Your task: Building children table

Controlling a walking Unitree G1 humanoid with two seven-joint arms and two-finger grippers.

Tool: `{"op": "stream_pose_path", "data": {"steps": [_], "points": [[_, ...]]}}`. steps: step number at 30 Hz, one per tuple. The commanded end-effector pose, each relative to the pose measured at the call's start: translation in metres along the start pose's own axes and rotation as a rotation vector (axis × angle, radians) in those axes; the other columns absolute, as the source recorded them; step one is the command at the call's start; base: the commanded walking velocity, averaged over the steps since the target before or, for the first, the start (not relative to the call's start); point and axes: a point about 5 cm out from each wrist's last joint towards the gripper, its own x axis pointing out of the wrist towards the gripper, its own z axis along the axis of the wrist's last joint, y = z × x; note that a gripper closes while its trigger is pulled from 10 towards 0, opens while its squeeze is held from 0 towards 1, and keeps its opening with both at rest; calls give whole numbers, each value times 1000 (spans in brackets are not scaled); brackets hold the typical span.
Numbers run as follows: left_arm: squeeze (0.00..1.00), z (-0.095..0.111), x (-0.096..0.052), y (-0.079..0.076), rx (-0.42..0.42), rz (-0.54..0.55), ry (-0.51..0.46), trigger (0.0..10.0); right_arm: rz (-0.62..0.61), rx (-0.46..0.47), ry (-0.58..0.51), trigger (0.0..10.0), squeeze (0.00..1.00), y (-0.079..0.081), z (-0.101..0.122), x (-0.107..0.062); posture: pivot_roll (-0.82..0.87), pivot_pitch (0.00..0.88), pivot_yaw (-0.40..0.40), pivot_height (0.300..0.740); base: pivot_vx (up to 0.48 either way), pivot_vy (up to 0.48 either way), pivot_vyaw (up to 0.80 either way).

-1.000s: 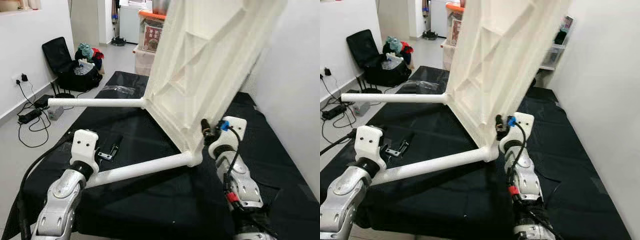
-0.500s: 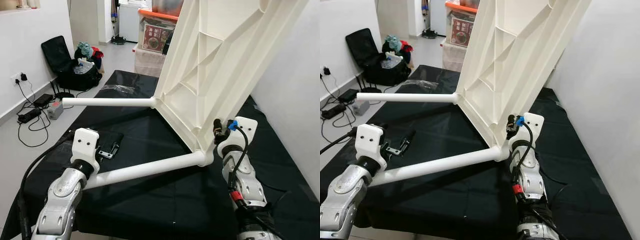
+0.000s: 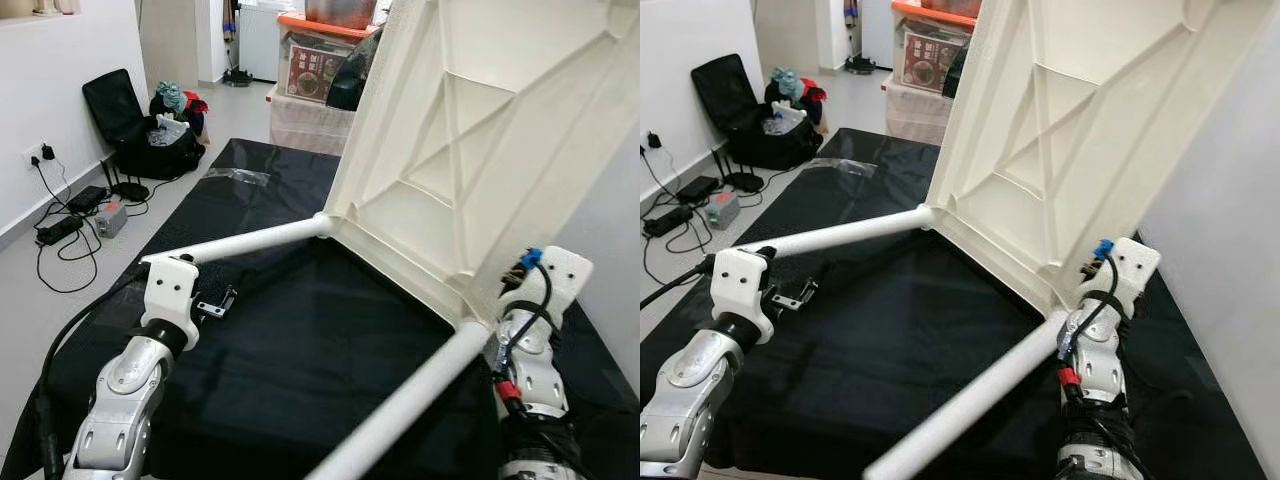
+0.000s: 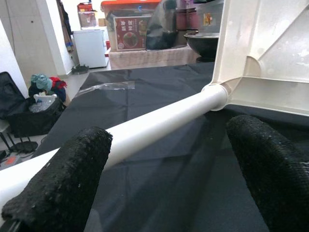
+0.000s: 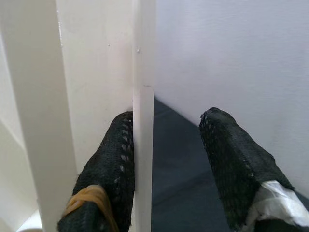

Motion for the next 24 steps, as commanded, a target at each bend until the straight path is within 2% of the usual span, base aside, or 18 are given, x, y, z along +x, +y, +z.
{"op": "stream_pose_path", "data": {"steps": [1, 9, 10, 12, 13, 14, 15, 19, 20, 21, 22, 23, 24], "points": [[0, -4, 1, -3, -4, -8, 13, 10000, -49, -9, 1, 10000, 0, -12, -4, 1, 88, 0, -150, 740, 0, 0, 0], [0, -5, 0, -2, -4, -3, 13, 10000, -47, -16, 11, 10000, 0, -5, -8, -2, 90, 0, -155, 740, 0, 0, 0], [0, -5, 0, -2, -3, -2, 14, 10000, -46, -18, 11, 8275, 0, -5, -9, -2, 89, 0, -156, 740, 0, 0, 0], [0, -5, 0, -2, -2, -1, 14, 10000, -46, -20, 12, 8275, 0, -5, -9, -2, 89, 0, -156, 740, 0, 0, 0], [0, -6, 0, -2, 0, -1, 15, 10000, -42, -24, 9, 1961, 0, -4, -9, -3, 88, 0, -156, 740, 0, 0, 0], [0, -6, 0, -2, 0, -1, 15, 10000, -42, -24, 9, 1961, 0, -4, -9, -3, 88, 0, -156, 740, 0, 0, 0], [0, -6, 0, -2, 1, 0, 15, 10000, -27, -29, -5, 0, 0, -3, -9, -5, 86, 0, -156, 740, 0, 0, 0], [0, -6, 0, -2, 1, 0, 16, 10000, -8, -35, -19, 0, 0, 0, -8, -7, 86, 0, -156, 740, 0, 0, 0], [0, -6, 0, -1, 1, 2, 17, 10000, 44, -58, -68, 1176, 0, 7, -1, -10, 86, 0, -155, 740, 0, 0, 0], [0, -6, 0, 0, 2, 5, 17, 10000, 99, -81, -130, 4980, 0, 15, 7, -15, 86, 0, -155, 740, 0, 0, 0], [0, -6, 1, 2, 4, 7, 18, 10000, 152, -96, -179, 6627, 0, 22, 14, -20, 82, 0, -151, 740, 0, 0, 0], [0, -6, 1, 5, 7, 13, 20, 10000, 243, -116, -265, 9843, 0, 33, 26, -28, 81, 0, -150, 740, 0, 0, 0], [0, -7, 1, 6, 9, 17, 21, 10000, 299, -127, -317, 9843, 0, 40, 33, -34, 81, 0, -150, 740, 0, 0, 0]]}}
